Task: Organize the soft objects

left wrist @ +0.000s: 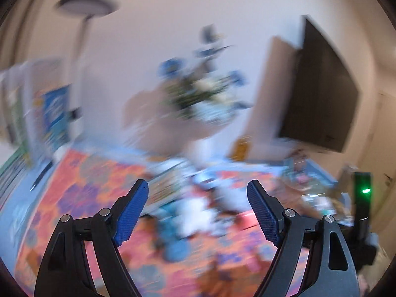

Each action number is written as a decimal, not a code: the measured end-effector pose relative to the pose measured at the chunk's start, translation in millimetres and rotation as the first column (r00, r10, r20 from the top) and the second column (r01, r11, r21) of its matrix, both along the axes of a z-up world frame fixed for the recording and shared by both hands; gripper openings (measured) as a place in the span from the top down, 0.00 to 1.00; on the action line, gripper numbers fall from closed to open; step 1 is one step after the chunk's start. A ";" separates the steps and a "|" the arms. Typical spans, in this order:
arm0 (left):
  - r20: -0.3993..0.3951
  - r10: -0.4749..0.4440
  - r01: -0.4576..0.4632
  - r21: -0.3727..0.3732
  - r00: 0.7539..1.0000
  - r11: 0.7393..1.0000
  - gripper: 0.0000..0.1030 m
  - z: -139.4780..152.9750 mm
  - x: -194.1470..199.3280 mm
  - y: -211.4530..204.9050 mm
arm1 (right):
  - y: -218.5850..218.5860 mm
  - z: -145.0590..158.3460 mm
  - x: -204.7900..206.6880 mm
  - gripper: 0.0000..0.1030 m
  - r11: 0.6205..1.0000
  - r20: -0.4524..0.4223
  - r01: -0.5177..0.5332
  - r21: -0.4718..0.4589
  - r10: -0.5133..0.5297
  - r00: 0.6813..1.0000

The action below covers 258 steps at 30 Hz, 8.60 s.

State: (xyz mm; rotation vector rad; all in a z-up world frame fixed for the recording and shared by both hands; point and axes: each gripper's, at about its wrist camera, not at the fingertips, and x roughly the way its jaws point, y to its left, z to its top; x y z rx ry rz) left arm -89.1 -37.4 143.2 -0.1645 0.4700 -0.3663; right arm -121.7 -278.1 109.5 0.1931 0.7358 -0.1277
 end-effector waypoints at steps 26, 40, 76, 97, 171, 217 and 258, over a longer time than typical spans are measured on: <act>-0.256 0.139 -0.124 0.076 0.957 0.989 0.21 -115.2 47.8 40.9 | 13.5 -102.5 40.2 0.12 0.999 -0.204 -0.036 -0.001 0.035 0.978; -0.296 -0.010 0.005 -0.019 0.955 1.000 0.32 -94.8 82.5 0.6 | -35.3 -71.5 61.3 0.12 0.992 -0.148 0.083 0.090 -0.069 0.987; -0.341 -0.033 0.065 0.083 0.939 0.994 0.77 -69.6 7.4 15.9 | -27.7 -61.7 23.2 0.43 1.000 -0.126 -0.012 0.004 0.012 0.992; -0.337 -0.048 0.051 0.001 0.940 0.999 0.94 -87.6 87.8 -16.8 | -19.6 -75.0 36.2 0.43 0.994 -0.172 -0.095 -0.052 0.085 0.981; -0.348 0.015 0.119 0.360 0.937 0.925 0.76 -138.2 3.3 52.6 | -10.7 -92.2 13.1 0.15 0.975 -0.293 -0.224 0.005 0.216 0.932; -0.145 -0.559 0.575 0.124 0.817 0.808 0.89 31.0 6.8 -322.7 | -249.3 43.4 -56.8 0.62 0.903 0.098 0.412 0.120 -0.424 0.900; -0.158 -0.357 0.368 0.044 0.921 0.929 0.23 -7.8 -17.0 -144.1 | -91.7 50.4 -44.8 0.25 0.995 0.102 -0.006 0.100 -0.005 0.995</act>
